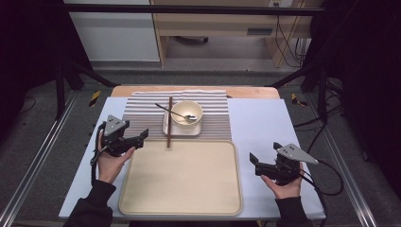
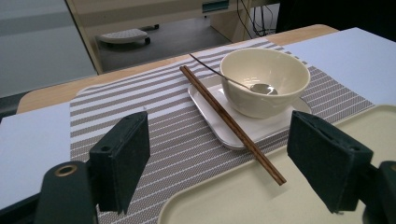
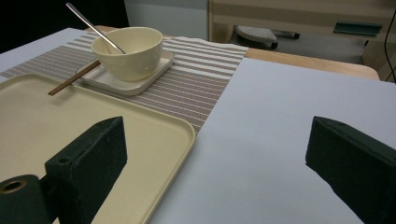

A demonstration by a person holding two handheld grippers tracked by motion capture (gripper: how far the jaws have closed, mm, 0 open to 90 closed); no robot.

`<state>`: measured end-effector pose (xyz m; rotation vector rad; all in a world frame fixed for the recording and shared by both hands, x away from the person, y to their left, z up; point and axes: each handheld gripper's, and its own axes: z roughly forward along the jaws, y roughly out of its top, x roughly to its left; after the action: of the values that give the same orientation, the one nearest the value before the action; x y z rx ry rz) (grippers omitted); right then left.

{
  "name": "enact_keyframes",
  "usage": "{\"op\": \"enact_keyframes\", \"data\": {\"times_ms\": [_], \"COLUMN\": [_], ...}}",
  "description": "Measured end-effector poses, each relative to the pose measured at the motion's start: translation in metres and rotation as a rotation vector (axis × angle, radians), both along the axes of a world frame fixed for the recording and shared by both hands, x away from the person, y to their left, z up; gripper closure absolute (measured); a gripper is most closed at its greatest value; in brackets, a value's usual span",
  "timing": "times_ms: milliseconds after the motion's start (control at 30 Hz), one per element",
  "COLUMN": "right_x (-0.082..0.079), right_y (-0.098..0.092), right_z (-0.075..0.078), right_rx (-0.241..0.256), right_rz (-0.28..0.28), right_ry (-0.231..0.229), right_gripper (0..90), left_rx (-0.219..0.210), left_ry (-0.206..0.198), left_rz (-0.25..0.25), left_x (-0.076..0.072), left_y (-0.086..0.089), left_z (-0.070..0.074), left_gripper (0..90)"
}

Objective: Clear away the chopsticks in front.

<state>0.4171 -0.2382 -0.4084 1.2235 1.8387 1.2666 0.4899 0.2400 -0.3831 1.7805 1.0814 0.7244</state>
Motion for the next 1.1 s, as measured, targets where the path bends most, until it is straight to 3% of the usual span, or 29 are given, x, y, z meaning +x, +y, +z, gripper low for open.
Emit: {"op": "enact_keyframes", "data": {"times_ms": [233,733,1100], "right_x": [0.001,0.002,0.004], "right_y": [0.001,0.002,0.003], "right_z": [-0.001,-0.002,-0.004], "right_rx": [-0.007,-0.006,-0.012], "right_rz": [0.0,0.005,0.009], "right_ry": [0.007,0.016,0.027], "right_gripper": [5.6,5.8,6.0], "left_rx": [0.015,0.025,0.079], "left_ry": [0.016,0.093,0.155], "left_rz": [-0.01,-0.015,-0.024], "left_x": [0.017,0.054,0.079], "left_y": [-0.015,-0.038,-0.053], "left_z": [-0.005,-0.032,-0.048], "left_gripper": [21.9,27.4,39.0]}}
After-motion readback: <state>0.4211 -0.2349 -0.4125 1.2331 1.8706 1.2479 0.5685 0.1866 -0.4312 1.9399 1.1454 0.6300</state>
